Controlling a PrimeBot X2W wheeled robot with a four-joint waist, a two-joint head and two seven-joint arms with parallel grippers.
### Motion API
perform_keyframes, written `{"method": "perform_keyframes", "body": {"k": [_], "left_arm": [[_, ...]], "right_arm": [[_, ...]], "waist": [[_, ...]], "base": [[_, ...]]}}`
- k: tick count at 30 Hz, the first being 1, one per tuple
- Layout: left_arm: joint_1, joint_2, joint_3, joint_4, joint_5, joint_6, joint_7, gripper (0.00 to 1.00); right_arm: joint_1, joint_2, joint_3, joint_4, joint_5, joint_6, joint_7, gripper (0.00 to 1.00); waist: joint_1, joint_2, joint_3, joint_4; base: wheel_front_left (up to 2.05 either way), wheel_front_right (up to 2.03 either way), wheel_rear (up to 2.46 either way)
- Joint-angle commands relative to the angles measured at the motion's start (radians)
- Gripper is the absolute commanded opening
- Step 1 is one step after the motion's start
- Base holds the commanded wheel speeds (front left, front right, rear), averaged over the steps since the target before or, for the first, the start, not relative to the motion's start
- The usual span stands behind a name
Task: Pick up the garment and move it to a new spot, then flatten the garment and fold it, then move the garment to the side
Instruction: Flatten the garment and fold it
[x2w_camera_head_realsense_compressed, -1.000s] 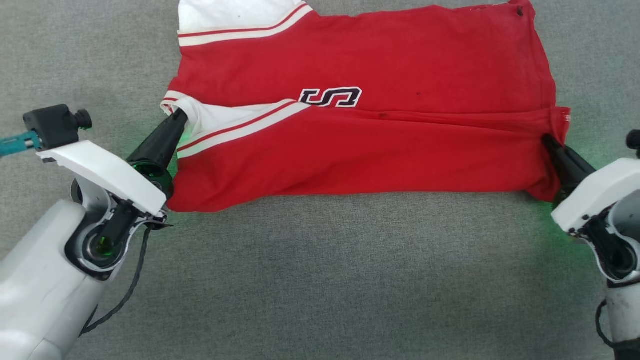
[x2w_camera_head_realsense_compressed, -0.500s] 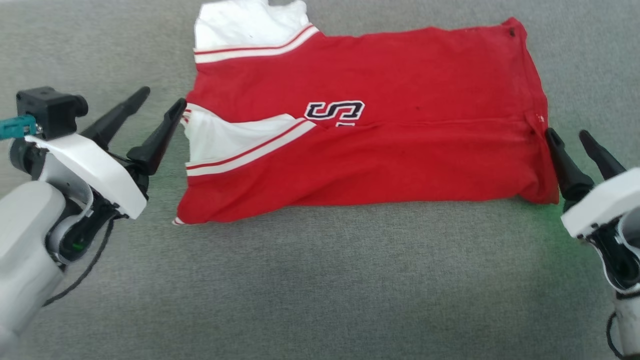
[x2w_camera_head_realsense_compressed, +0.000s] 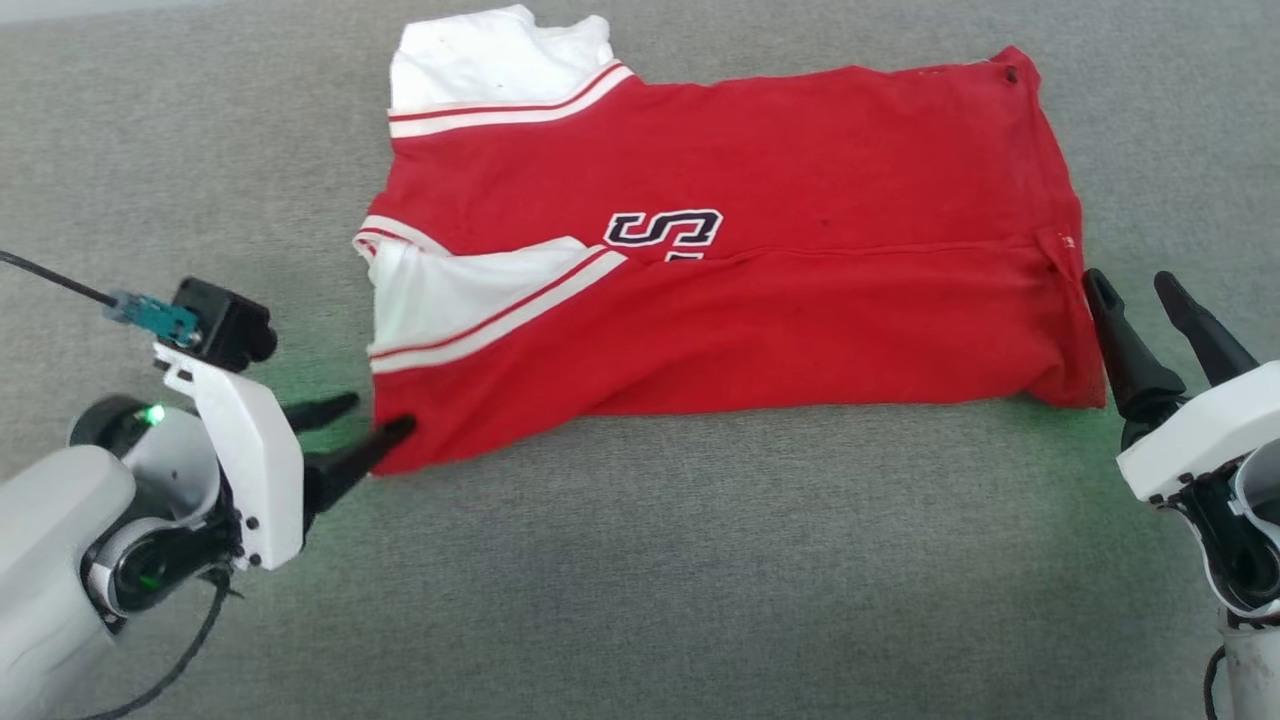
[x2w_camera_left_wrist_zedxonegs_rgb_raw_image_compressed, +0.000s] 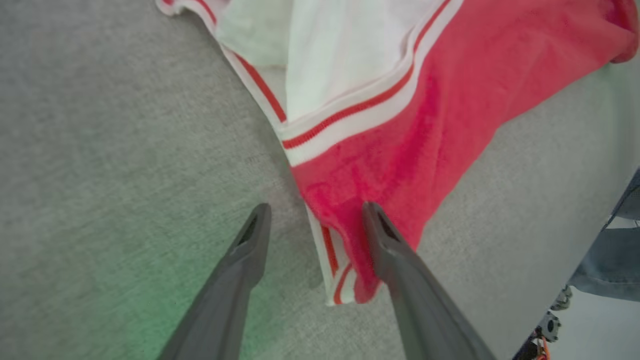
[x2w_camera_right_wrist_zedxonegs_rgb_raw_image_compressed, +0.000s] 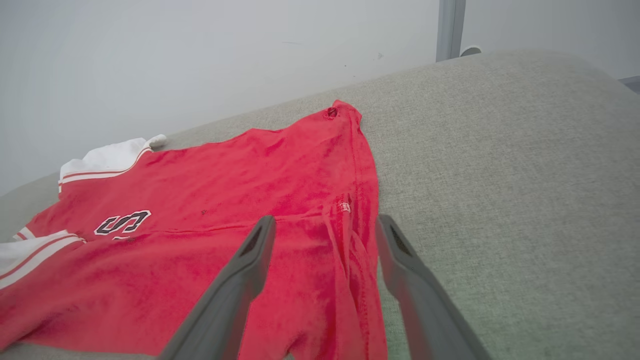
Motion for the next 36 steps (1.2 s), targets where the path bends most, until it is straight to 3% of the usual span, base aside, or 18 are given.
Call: {"method": "perform_keyframes", "body": {"k": [1,3,6,7,8,9,10,11,16,24,32,33,35,36], "left_arm": [[0.009,-0.007,-0.001,-0.003,-0.028,-0.003,0.025,0.95],[0.013,-0.011,-0.014,0.010,-0.043,-0.004,0.054,1.00],[0.018,-0.032,-0.033,0.041,-0.067,-0.009,0.100,0.98],[0.019,-0.042,-0.039,0.053,-0.078,-0.011,0.115,0.78],[0.021,-0.055,-0.042,0.063,-0.097,-0.013,0.128,0.49],[0.023,-0.068,-0.043,0.071,-0.116,-0.015,0.140,0.28],[0.023,-0.068,-0.043,0.071,-0.116,-0.015,0.140,0.28],[0.024,-0.081,-0.044,0.078,-0.129,-0.018,0.154,0.00],[0.010,-0.096,-0.045,0.105,-0.158,-0.020,0.170,0.00],[-0.013,-0.107,-0.050,0.073,-0.145,-0.019,0.135,0.00],[-0.044,-0.140,-0.049,0.053,-0.154,-0.020,0.090,0.00],[-0.047,-0.145,-0.052,0.052,-0.154,-0.020,0.086,0.00],[-0.048,-0.154,-0.054,0.053,-0.156,-0.020,0.071,0.00],[-0.047,-0.158,-0.057,0.053,-0.158,-0.020,0.065,0.00]], "right_arm": [[0.001,0.003,0.000,-0.006,-0.004,0.000,0.007,1.00],[0.003,0.003,-0.002,-0.012,-0.003,0.000,0.009,1.00],[0.002,0.005,-0.006,-0.019,-0.003,0.000,0.016,1.00],[0.001,0.007,-0.006,-0.022,-0.003,0.000,0.016,1.00],[0.000,0.006,-0.008,-0.023,-0.004,0.000,0.017,1.00],[0.000,0.005,-0.008,-0.022,-0.006,0.000,0.019,1.00],[0.000,0.005,-0.008,-0.022,-0.006,0.000,0.019,1.00],[0.000,0.003,-0.006,-0.022,-0.007,0.000,0.023,1.00],[0.012,-0.034,0.031,-0.033,-0.016,0.000,0.085,1.00],[0.005,-0.134,0.103,-0.024,-0.011,0.000,0.313,1.00],[-0.067,-0.139,0.113,0.112,0.018,0.000,0.402,1.00],[-0.073,-0.143,0.122,0.135,0.013,0.000,0.406,0.79],[-0.086,-0.136,0.137,0.172,0.016,0.000,0.405,0.00],[-0.090,-0.133,0.147,0.187,0.023,0.000,0.409,0.00]], "waist": [[0.0000,0.0000,0.005,-0.010],[0.0000,0.0000,0.009,-0.016],[0.0000,0.0000,0.014,-0.026],[0.0000,0.0000,0.015,-0.029],[0.0000,0.0000,0.016,-0.032],[0.0000,0.0000,0.017,-0.034],[0.0000,0.0000,0.017,-0.034],[0.0000,0.0000,0.017,-0.036],[0.0000,0.0000,0.017,-0.047],[0.0000,0.0000,0.020,-0.022],[0.0000,0.0000,0.034,0.028],[0.0000,0.0000,0.034,0.033],[0.0000,0.0000,0.032,0.041],[0.0000,0.0000,0.030,0.046]], "base": [[0.00,0.00,0.00],[0.00,0.00,0.00],[0.00,0.00,0.00],[0.00,0.00,0.00],[0.00,0.00,0.00],[0.00,0.00,0.00],[0.00,0.00,0.00],[0.00,0.00,0.00],[0.00,0.00,0.00],[0.00,0.00,0.00],[0.00,0.00,0.00],[0.00,0.00,0.00],[0.00,0.00,0.00],[0.00,0.00,0.00]]}}
